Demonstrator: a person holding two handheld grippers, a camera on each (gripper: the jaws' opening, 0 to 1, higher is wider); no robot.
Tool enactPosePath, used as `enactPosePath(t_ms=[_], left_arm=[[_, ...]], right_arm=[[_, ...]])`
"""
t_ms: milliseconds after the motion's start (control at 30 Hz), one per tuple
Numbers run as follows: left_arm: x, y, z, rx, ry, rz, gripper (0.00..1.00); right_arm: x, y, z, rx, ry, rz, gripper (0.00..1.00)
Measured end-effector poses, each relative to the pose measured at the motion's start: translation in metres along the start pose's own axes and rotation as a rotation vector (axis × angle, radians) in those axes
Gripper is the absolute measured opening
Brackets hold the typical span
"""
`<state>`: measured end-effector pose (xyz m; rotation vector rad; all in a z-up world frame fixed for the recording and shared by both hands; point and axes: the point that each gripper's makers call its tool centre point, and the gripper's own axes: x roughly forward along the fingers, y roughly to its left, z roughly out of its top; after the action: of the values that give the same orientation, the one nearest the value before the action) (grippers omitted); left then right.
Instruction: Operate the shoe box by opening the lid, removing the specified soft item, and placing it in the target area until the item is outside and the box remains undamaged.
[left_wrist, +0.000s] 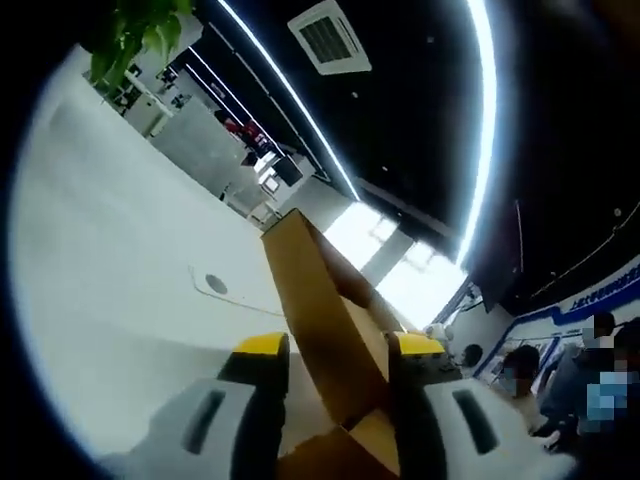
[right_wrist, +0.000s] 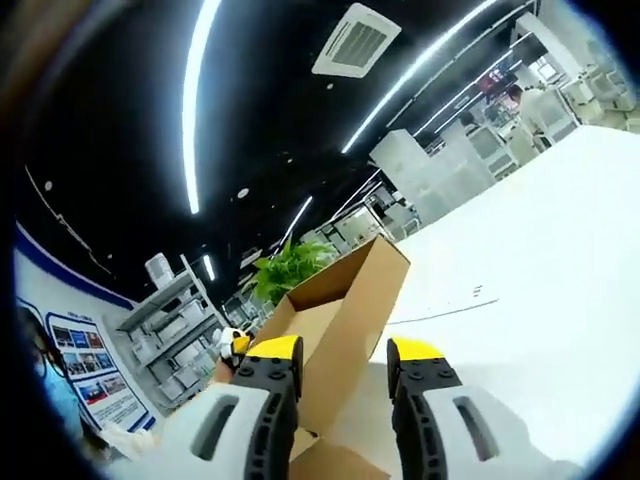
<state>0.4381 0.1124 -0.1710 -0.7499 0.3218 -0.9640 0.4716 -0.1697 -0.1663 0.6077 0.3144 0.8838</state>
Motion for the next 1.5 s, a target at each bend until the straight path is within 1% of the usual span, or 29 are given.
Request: enactPosePath(t_ms=[100, 133, 233, 267, 300, 433, 600, 633, 733, 833, 1000, 1100, 1167, 1300, 1400, 1500], left_arm=[[-0.001, 0.002, 0.002, -0.014, -0.004, -0.007, 0.38], [0.000, 0.001, 0.000, -0.017, -0.006, -0.011, 0.37], [-0.001, -0.003, 0.000, -0.005, -0.013, -0.028, 0.36], [-0.001, -0.004, 0.001, 0.012, -0.014, -0.033, 0.36], [-0.002, -0.005, 0.001, 0.028, -0.016, -0.038, 0.36], [-0.002, -0.009, -0.001, 0.059, -0.013, -0.045, 0.36], [-0.005, -0.018, -0.001, 0.100, -0.024, -0.077, 0.33], [-0.005, -0.020, -0.001, 0.108, -0.027, -0.083, 0.33], [-0.006, -0.026, -0.001, 0.132, -0.035, -0.102, 0.31], [-0.006, -0.030, 0.001, 0.151, -0.040, -0.122, 0.31], [-0.006, -0.038, 0.000, 0.194, -0.048, -0.141, 0.31], [-0.007, -0.042, 0.003, 0.211, -0.052, -0.156, 0.31], [-0.006, -0.042, 0.004, 0.229, -0.050, -0.157, 0.31], [-0.005, -0.047, -0.001, 0.262, -0.048, -0.159, 0.30], [-0.006, -0.047, -0.002, 0.287, -0.047, -0.158, 0.28], [-0.006, -0.048, -0.001, 0.297, -0.051, -0.164, 0.27]], right_arm=[[0.000, -0.001, 0.002, 0.004, 0.001, -0.001, 0.36], [0.001, 0.000, 0.001, 0.004, 0.005, 0.005, 0.35], [0.001, 0.014, 0.001, -0.004, 0.004, 0.067, 0.23], [0.001, 0.016, 0.001, -0.020, 0.005, 0.072, 0.22], [0.001, 0.017, -0.001, -0.055, 0.006, 0.062, 0.22], [0.001, 0.022, -0.002, -0.067, 0.002, 0.067, 0.22], [0.000, 0.027, 0.002, -0.096, -0.016, 0.076, 0.21], [-0.001, 0.029, 0.001, -0.101, -0.020, 0.080, 0.20], [-0.003, 0.035, 0.001, -0.111, -0.036, 0.093, 0.20], [-0.005, 0.037, 0.005, -0.111, -0.054, 0.104, 0.20], [-0.008, 0.041, 0.012, -0.130, -0.065, 0.123, 0.21], [-0.010, 0.044, 0.011, -0.131, -0.066, 0.128, 0.20], [-0.011, 0.047, 0.011, -0.124, -0.057, 0.119, 0.20], [-0.013, 0.048, 0.012, -0.211, -0.018, 0.069, 0.20], [-0.013, 0.052, 0.012, -0.228, -0.006, 0.058, 0.19], [-0.014, 0.049, 0.013, -0.247, 0.006, 0.029, 0.15]])
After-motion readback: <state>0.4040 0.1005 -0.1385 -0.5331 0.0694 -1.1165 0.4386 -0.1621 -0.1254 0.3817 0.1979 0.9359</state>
